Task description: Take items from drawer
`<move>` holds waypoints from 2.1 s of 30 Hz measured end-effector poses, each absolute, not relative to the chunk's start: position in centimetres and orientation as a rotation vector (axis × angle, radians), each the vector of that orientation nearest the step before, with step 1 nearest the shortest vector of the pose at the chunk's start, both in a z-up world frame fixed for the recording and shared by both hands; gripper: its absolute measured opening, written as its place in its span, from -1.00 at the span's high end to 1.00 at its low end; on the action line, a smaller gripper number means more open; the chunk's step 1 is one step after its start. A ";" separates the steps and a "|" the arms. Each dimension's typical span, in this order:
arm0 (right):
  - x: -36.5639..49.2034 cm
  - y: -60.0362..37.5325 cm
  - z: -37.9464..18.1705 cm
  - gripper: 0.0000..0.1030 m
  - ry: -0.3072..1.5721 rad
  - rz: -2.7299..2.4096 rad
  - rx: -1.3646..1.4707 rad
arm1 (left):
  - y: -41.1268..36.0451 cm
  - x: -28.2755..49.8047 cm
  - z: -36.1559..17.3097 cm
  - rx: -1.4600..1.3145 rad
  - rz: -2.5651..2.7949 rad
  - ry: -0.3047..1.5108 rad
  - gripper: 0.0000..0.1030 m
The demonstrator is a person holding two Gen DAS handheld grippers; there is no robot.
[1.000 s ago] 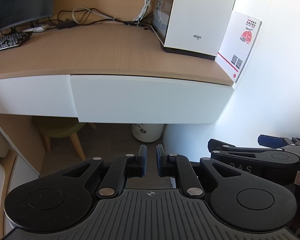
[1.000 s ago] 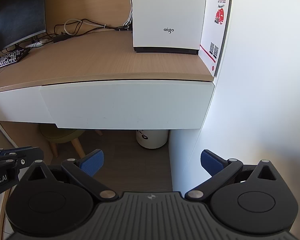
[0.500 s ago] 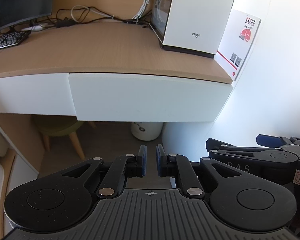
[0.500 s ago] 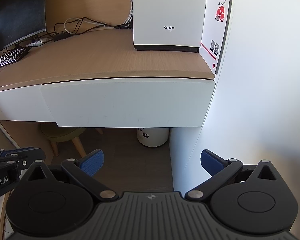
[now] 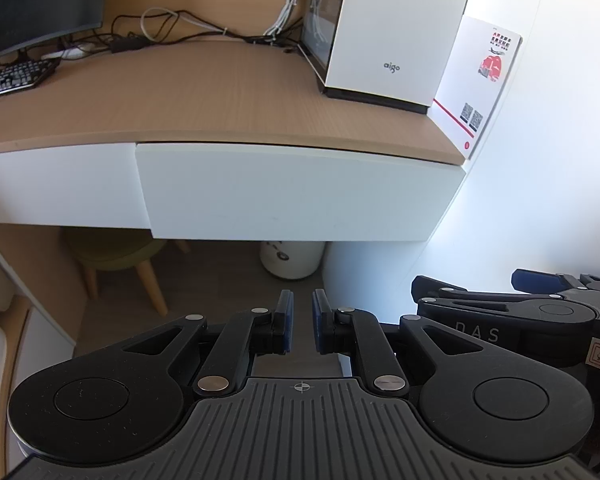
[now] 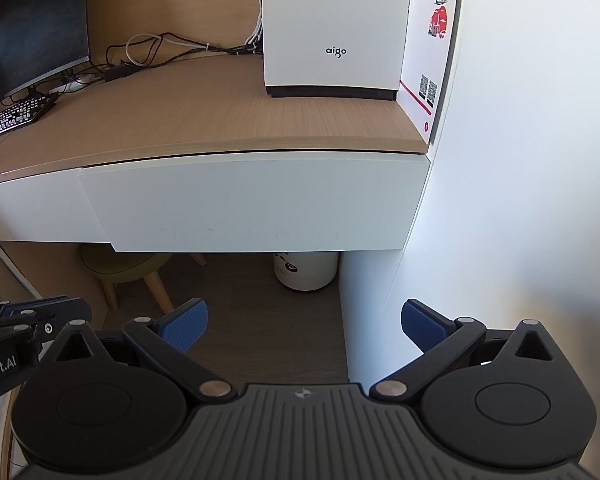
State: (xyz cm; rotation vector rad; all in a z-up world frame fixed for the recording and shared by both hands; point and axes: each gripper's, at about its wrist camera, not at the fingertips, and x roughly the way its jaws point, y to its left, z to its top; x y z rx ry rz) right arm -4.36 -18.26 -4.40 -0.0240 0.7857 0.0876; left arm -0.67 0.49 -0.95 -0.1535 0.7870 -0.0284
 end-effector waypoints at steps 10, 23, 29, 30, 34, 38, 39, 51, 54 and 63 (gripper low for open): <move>-4.2 -18.3 -4.4 -1.00 0.786 0.090 -0.025 | 0.5 -0.6 -1.0 -0.155 -0.029 0.788 0.78; -4.1 -17.7 -4.4 -1.00 0.787 0.087 -0.038 | 1.9 0.0 -1.8 -0.191 -0.061 0.824 0.78; -3.8 -17.1 -3.5 -1.00 0.743 0.085 -0.013 | 3.4 0.2 -1.3 -0.195 -0.071 0.791 0.78; -3.7 -17.0 -3.5 -1.00 0.737 0.085 -0.004 | 3.6 0.2 -1.2 -0.195 -0.071 0.790 0.78; -3.4 -16.2 -3.0 -1.00 0.711 0.095 0.031 | 5.1 0.6 -1.0 -0.191 -0.070 0.781 0.78; -2.7 -14.9 -2.6 -1.00 0.682 0.111 0.057 | 7.2 1.1 -0.5 -0.187 -0.066 0.758 0.78; -2.6 -14.4 -2.5 -1.00 0.673 0.114 0.055 | 7.8 1.2 -0.4 -0.191 -0.067 0.750 0.78; -0.1 -11.9 -0.9 -1.00 0.651 0.055 0.043 | 14.5 2.8 0.2 -0.357 -0.100 0.651 0.76; 0.8 -11.9 -0.8 -1.00 0.656 0.041 0.046 | 15.0 3.1 -0.1 -0.349 -0.069 0.643 0.76; 5.2 -11.6 -2.5 -1.00 0.688 0.109 0.031 | 16.8 6.0 -2.4 -0.384 0.013 0.708 0.76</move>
